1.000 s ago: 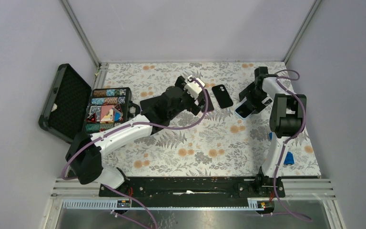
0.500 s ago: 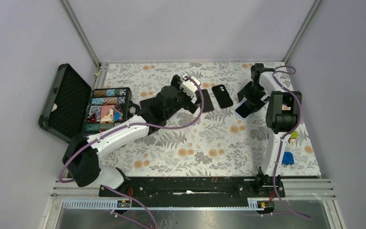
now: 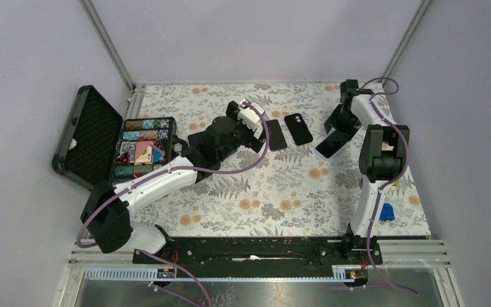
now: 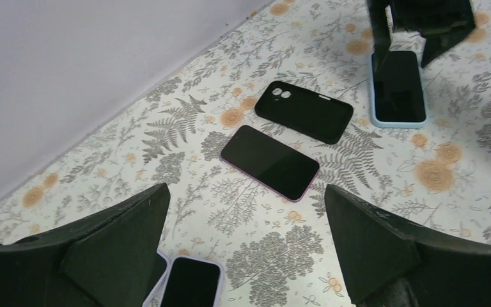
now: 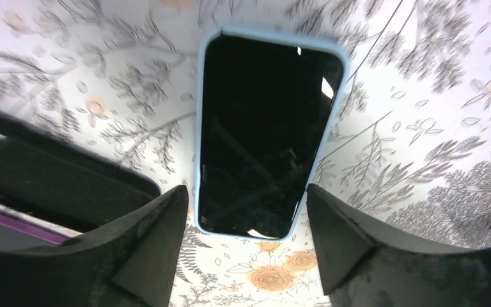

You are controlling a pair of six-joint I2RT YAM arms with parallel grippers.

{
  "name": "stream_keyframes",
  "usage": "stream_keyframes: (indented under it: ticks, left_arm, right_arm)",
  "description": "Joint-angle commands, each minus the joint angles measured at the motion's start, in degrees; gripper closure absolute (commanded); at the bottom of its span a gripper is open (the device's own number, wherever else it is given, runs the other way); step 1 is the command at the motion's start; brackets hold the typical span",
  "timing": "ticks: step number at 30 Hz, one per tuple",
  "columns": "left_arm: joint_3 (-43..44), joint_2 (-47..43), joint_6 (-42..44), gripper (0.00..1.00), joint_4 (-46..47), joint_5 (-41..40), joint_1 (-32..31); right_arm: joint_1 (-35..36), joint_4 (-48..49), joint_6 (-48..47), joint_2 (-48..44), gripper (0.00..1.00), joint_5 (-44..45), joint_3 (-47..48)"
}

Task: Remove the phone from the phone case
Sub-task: Move the phone to the center of the board.

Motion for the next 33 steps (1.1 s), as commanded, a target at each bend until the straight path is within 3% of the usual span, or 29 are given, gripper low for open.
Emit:
stream_keyframes:
  ticks: [1,6,9,15,20,33]
  left_arm:
    - [0.0,-1.6,-4.3,0.01,3.8,3.3,0.5]
    - [0.1,-1.1,-7.1,0.01,3.2,5.6,0.5]
    - [0.1,-0.9,-8.3,0.01,2.7,6.5,0.5]
    - [0.5,-0.5,-8.7,0.01,1.2,6.6,0.5]
    - [0.2,-0.5,-8.1,0.01,1.1,5.3,0.5]
    - [0.2,0.5,-8.4,0.01,1.5,3.9,0.6]
  right_arm:
    - [-6.0,6.2,-0.9,-5.0,0.40,-0.9,1.1]
    - [-10.1,9.3,5.3,0.6,0.83,-3.7,3.4]
    - [-10.8,12.4,9.1,1.7,0.96,-2.5,3.2]
    - [-10.8,16.3,16.1,5.2,0.96,-5.9,4.5]
    - [-10.8,9.9,19.9,8.7,0.97,-5.0,6.9]
    - [-8.3,0.9,17.1,7.5,0.96,-4.8,6.8]
